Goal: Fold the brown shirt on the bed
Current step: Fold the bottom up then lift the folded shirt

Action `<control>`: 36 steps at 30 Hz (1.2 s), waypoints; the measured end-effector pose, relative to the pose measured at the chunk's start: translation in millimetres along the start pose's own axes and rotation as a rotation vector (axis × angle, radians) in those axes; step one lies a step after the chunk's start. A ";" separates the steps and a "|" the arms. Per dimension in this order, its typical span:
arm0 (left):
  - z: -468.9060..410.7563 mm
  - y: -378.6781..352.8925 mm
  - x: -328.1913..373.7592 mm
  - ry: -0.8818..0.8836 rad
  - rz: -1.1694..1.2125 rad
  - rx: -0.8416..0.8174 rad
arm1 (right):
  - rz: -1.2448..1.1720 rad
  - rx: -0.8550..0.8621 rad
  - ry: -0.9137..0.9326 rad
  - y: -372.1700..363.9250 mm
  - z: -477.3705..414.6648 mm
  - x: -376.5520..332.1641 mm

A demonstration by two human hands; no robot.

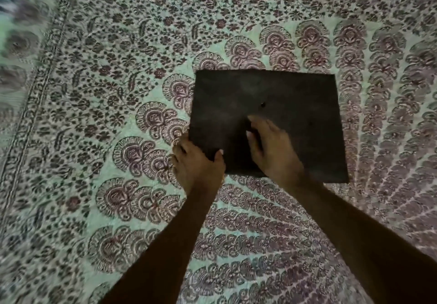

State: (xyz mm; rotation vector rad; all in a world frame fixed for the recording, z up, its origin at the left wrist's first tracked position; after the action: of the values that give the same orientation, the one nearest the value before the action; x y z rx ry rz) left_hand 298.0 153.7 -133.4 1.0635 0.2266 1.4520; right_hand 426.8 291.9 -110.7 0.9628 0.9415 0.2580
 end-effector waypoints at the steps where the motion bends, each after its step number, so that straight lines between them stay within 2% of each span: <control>1: -1.8 2.5 -1.7 0.033 0.160 0.011 | -0.005 -0.040 -0.076 0.0 -10.8 -6.3; 3: -10.3 4.4 0.8 0.019 0.358 -0.001 | 0.001 -0.078 -0.177 6.0 -27.7 -23.3; 5: -9.0 11.6 19.2 -0.153 0.323 -0.037 | -0.144 -0.107 -0.268 18.2 -44.3 -36.6; 7: 0.7 12.0 39.4 -0.326 0.268 -0.110 | -0.287 -0.219 -0.390 23.0 -61.7 -43.1; 9: 15.0 7.7 56.7 -0.492 0.256 -0.200 | -0.256 -0.290 -0.445 26.5 -73.6 -38.3; 11: 28.4 2.2 66.3 -0.600 0.257 -0.319 | -0.167 -0.253 -0.483 32.6 -73.0 -22.6; 13: 40.3 -3.2 65.7 -0.631 0.273 -0.477 | -0.186 -0.203 -0.516 40.4 -61.7 -4.1; 15: 50.2 -3.3 53.6 -0.601 0.403 -0.577 | -0.340 -0.170 -0.502 52.8 -38.1 -2.6; 17: 62.9 4.7 35.5 -0.549 0.607 -0.582 | -0.449 -0.132 -0.423 67.3 -16.4 -0.6; 19: 74.5 18.1 9.7 -0.484 0.736 -0.438 | -0.513 -0.123 -0.325 84.7 19.0 -24.1; 21: 84.8 29.3 -18.5 -0.348 0.830 -0.345 | -0.578 -0.144 -0.236 101.2 55.6 -59.2; 24: 95.6 31.1 -54.8 -0.171 1.024 -0.439 | -0.771 -0.201 -0.108 114.0 108.2 -111.2; 29: 106.3 32.0 -119.5 0.061 1.532 -0.650 | -0.946 -0.212 0.038 103.8 170.7 -182.1; 32: 121.3 34.8 -148.8 0.092 1.667 -0.739 | -1.013 -0.222 0.086 84.0 196.4 -203.2; 34: 143.7 42.9 -163.5 -0.007 1.729 -0.866 | -1.016 -0.211 0.103 68.1 213.4 -214.0; 35: 157.5 52.7 -175.7 -0.031 1.724 -0.883 | -1.020 -0.197 0.095 60.7 221.9 -218.3; 36: 163.8 64.6 -191.6 -0.061 1.669 -0.811 | -1.029 -0.185 0.088 53.9 228.9 -221.3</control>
State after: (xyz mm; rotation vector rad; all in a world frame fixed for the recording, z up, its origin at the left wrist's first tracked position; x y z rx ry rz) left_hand 333.3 -99.7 -86.2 0.4446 -1.5259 2.5230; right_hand 484.7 62.8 109.4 0.2137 1.3480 -0.4808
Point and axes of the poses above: each hand's wrist, its own z-axis away from the middle knuckle, its own y-axis out of the back of the hand, x = y × z, the point moved 5 cm from there along -z, towards the middle knuckle, and after that the axes turned 13 degrees about -x, right-handed, at the moved point
